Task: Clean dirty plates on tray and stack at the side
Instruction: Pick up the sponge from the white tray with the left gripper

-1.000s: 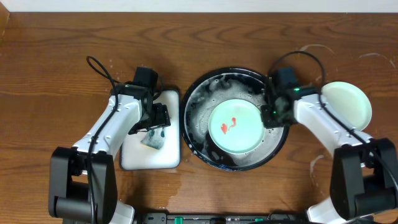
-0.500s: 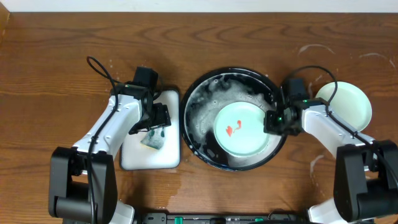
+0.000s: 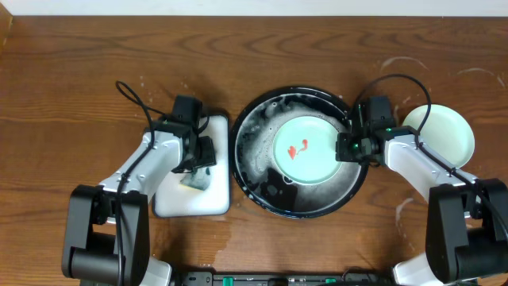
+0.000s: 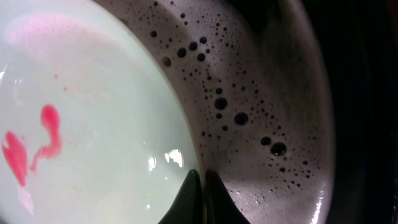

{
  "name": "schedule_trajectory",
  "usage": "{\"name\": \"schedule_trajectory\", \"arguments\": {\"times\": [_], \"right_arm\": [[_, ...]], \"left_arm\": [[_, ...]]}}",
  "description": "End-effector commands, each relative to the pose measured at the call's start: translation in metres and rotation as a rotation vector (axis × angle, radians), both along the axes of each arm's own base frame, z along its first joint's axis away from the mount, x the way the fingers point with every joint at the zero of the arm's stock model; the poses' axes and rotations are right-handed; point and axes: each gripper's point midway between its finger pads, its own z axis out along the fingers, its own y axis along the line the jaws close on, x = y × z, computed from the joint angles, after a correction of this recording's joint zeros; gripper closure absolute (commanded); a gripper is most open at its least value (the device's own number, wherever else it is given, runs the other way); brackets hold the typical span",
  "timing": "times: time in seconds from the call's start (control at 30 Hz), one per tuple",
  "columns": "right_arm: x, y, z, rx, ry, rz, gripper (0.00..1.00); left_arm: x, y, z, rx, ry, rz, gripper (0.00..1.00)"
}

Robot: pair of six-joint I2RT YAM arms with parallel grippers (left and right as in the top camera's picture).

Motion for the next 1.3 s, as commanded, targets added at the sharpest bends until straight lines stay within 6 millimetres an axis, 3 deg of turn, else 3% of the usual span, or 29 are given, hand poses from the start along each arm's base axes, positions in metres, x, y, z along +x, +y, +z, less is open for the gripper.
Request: {"name": "schedule_trajectory", "arguments": {"times": [0.0, 0.07, 0.17, 0.27, 0.3, 0.33, 0.37, 0.4, 0.43, 0.5, 0.6, 0.77, 0.9, 1.03, 1.17, 1.2, 1.27], "right_arm": [[-0.003, -0.001, -0.003, -0.024, -0.001, 0.036, 0.99], [-0.002, -0.001, -0.003, -0.024, -0.004, 0.036, 0.99], [-0.002, -0.001, -0.003, -0.024, -0.002, 0.036, 0.99], [-0.003, -0.001, -0.003, -0.024, 0.001, 0.036, 0.99], [-0.003, -0.001, -0.003, -0.024, 0.001, 0.036, 0.99], [-0.003, -0.001, -0.003, -0.024, 0.002, 0.036, 0.99], [-0.003, -0.001, -0.003, -0.024, 0.002, 0.036, 0.99], [-0.003, -0.001, -0.003, -0.024, 0.002, 0.036, 0.99], [-0.003, -0.001, -0.003, -0.024, 0.002, 0.036, 0.99], [-0.004, -0.001, -0.003, -0.025, 0.005, 0.036, 0.99], [-0.004, -0.001, -0.003, -0.025, 0.004, 0.036, 0.99], [-0.004, -0.001, -0.003, -0.025, 0.004, 0.036, 0.99], [-0.004, -0.001, -0.003, -0.025, 0.004, 0.036, 0.99], [-0.004, -0.001, -0.003, -0.024, 0.004, 0.036, 0.99], [-0.004, -0.001, -0.003, -0.024, 0.004, 0.036, 0.99], [-0.004, -0.001, -0.003, -0.024, 0.004, 0.036, 0.99], [-0.004, -0.001, -0.003, -0.024, 0.004, 0.036, 0.99]], "left_arm": [[-0.016, 0.002, -0.019, 0.009, 0.017, -0.053, 0.7], [-0.013, 0.001, -0.025, 0.008, -0.02, -0.074, 0.92], [-0.007, 0.0, -0.026, 0.003, -0.056, -0.076, 0.93], [0.005, -0.002, -0.008, 0.0, -0.084, -0.079, 0.93], [0.01, -0.002, 0.003, -0.002, -0.097, -0.079, 0.86], [0.014, -0.003, 0.013, -0.004, -0.111, -0.079, 0.65], [0.016, -0.004, 0.019, -0.004, -0.118, -0.08, 0.58], [0.018, -0.004, 0.031, -0.004, -0.13, -0.085, 0.41], [0.015, -0.003, 0.036, -0.004, -0.127, -0.085, 0.34], [0.002, -0.001, 0.036, 0.001, -0.081, -0.085, 0.32], [-0.016, -0.003, 0.028, -0.016, 0.0, -0.088, 0.35], [-0.043, -0.006, -0.004, -0.049, 0.082, -0.092, 0.4], [-0.046, -0.005, -0.027, -0.049, 0.076, -0.092, 0.59], [-0.044, -0.004, -0.037, -0.046, 0.074, -0.091, 0.92], [-0.02, 0.004, -0.008, -0.017, 0.033, -0.065, 0.93], [-0.014, 0.004, 0.002, -0.018, 0.021, -0.06, 0.89], [-0.006, 0.003, 0.015, -0.02, 0.004, -0.06, 0.69]]}}
